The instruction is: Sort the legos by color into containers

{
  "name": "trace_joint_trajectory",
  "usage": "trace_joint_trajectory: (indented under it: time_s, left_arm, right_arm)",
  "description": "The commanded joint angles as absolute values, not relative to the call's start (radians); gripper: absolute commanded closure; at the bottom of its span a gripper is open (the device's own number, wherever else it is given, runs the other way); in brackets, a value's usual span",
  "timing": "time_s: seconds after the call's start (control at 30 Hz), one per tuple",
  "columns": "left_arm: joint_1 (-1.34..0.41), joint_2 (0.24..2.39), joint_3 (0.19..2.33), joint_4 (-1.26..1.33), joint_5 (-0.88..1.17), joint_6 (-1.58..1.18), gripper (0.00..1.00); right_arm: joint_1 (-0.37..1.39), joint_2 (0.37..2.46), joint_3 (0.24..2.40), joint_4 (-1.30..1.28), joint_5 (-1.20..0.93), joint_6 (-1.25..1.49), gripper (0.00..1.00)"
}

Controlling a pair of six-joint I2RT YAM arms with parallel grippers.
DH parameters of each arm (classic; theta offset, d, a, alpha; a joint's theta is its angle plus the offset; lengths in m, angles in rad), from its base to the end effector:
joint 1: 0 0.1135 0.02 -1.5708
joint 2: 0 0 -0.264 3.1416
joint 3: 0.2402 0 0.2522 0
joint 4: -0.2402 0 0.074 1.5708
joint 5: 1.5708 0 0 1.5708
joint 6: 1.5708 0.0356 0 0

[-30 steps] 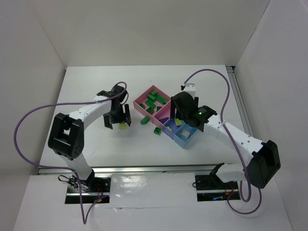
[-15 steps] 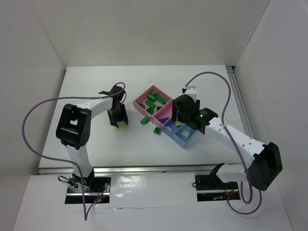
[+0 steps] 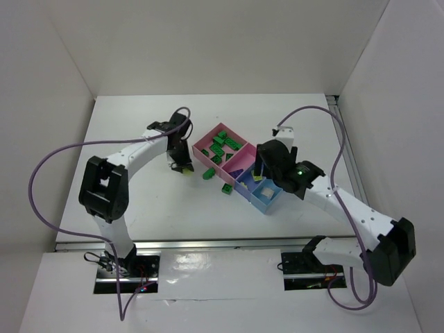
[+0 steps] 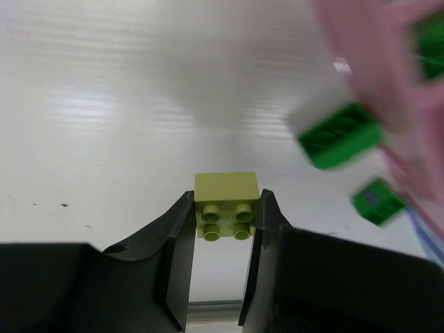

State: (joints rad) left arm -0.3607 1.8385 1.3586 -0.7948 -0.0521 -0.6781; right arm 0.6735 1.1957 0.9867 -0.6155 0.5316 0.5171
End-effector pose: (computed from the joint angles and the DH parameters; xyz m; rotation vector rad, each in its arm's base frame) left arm 0.3438 -0.1277 0.2034 -0.4622 2.8176 -0.1468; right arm 0.2039 0.1396 0.2902 0.0631 2.2552 -0.0132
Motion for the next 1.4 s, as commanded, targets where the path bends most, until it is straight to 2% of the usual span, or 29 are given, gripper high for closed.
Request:
trace_joint_trajectory:
  time_s: [0.0, 0.27, 0.5, 0.7, 0.83, 0.87, 0.9, 0.97, 1.0, 1.07, 1.17, 1.23, 1.3, 1.37]
  left_arm:
    - [-0.451, 1.730, 1.512, -0.816, 0.008, -0.629, 0.78]
    - [-0.675, 1.985, 1.866, -0.842, 0.112, -0.586, 0.78]
    - [-0.739, 2.241, 2.219, -0.865, 0.173, -0.586, 0.78]
    - [-0.739, 2.325, 2.273, -0.856, 0.235, -0.586, 0.77]
    - [-0.750, 2.339, 2.264, -0.845, 0.244, -0.595, 0.69]
    - [-0.761, 2.339, 2.264, -0.845, 0.253, -0.595, 0.65]
    - [-0.761, 2.339, 2.264, -0.845, 0.253, -0.586, 0.49]
    - [-0.771, 2.339, 2.264, -0.845, 0.253, -0.586, 0.30]
    - [-0.772, 2.330, 2.264, -0.845, 0.253, -0.577, 0.23]
    - [-0.772, 2.303, 2.244, -0.845, 0.253, -0.577, 0.19]
    - [-0.772, 2.206, 2.176, -0.856, 0.220, -0.577, 0.19]
    - [-0.772, 2.130, 2.110, -0.856, 0.120, -0.566, 0.28]
    - [-0.772, 1.993, 1.961, -0.856, -0.022, -0.566, 0.45]
    - [-0.759, 1.903, 1.835, -0.856, -0.124, -0.566, 0.46]
  right_arm:
    - [0.667, 1.077, 0.963, -0.638, 0.630, 0.563, 0.19]
    - [0.667, 0.965, 0.963, -0.813, 0.732, 0.756, 0.19]
    - [0.658, 0.825, 0.943, -0.945, 0.764, 0.891, 0.18]
    - [0.658, 0.802, 0.974, -1.038, 0.811, 0.925, 0.18]
    - [0.658, 0.804, 0.974, -1.020, 0.811, 0.907, 0.18]
    - [0.658, 0.804, 0.974, -1.020, 0.811, 0.894, 0.18]
    - [0.658, 0.813, 0.974, -1.020, 0.811, 0.894, 0.18]
    - [0.658, 0.822, 0.974, -1.008, 0.811, 0.881, 0.18]
    - [0.658, 0.822, 0.965, -0.984, 0.811, 0.881, 0.18]
    - [0.658, 0.831, 0.965, -0.953, 0.801, 0.853, 0.18]
    - [0.658, 0.841, 0.965, -0.939, 0.792, 0.853, 0.18]
    - [0.658, 0.841, 0.965, -0.928, 0.792, 0.844, 0.18]
    - [0.658, 0.850, 0.956, -0.914, 0.781, 0.833, 0.18]
    - [0.658, 0.850, 0.956, -0.904, 0.781, 0.822, 0.18]
